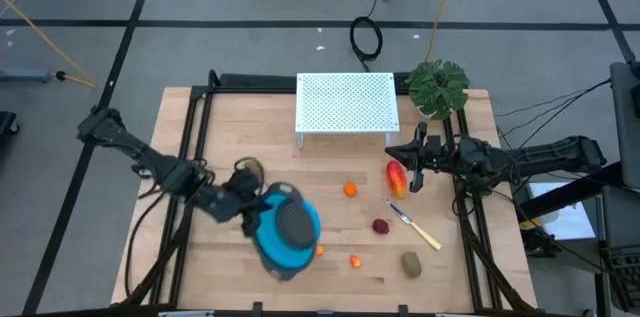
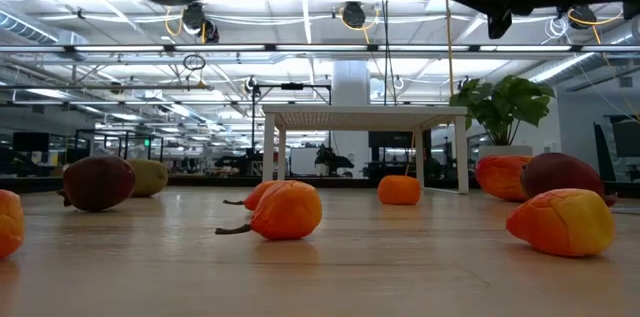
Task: Pick & Place Fruit
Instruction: Put the blue strainer bowl on the shelf
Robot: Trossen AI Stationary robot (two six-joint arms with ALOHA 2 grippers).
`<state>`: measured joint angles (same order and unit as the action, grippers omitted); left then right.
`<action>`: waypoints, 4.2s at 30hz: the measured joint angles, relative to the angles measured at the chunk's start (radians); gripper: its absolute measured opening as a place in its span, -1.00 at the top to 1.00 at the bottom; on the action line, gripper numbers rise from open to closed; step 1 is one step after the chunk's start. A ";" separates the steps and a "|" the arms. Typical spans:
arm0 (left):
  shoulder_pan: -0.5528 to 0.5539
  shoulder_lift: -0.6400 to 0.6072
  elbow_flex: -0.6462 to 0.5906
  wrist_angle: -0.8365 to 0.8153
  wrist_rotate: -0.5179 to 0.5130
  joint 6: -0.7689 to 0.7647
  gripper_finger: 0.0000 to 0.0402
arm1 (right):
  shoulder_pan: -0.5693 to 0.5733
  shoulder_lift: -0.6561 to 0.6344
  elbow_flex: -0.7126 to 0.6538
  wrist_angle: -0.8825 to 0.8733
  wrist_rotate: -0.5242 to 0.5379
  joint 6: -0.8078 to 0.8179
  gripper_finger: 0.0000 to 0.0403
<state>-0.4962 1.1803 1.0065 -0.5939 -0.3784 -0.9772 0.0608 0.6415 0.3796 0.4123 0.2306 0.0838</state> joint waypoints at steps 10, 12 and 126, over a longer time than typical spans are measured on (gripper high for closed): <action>0.289 0.000 0.010 0.060 0.098 0.011 1.00 | -0.001 -0.017 -0.088 0.071 -0.021 -0.101 1.00; 0.341 0.000 0.041 0.054 0.124 0.043 1.00 | -0.005 -0.033 -0.091 0.070 -0.034 -0.079 1.00; 1.220 0.810 1.050 -0.677 0.736 0.546 1.00 | -0.077 -0.396 -0.091 -0.395 -0.127 -0.017 1.00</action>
<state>0.7242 1.9907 2.0563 -1.2713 0.3575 -0.4310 -0.0165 0.2459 0.2882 0.0170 0.1036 0.0669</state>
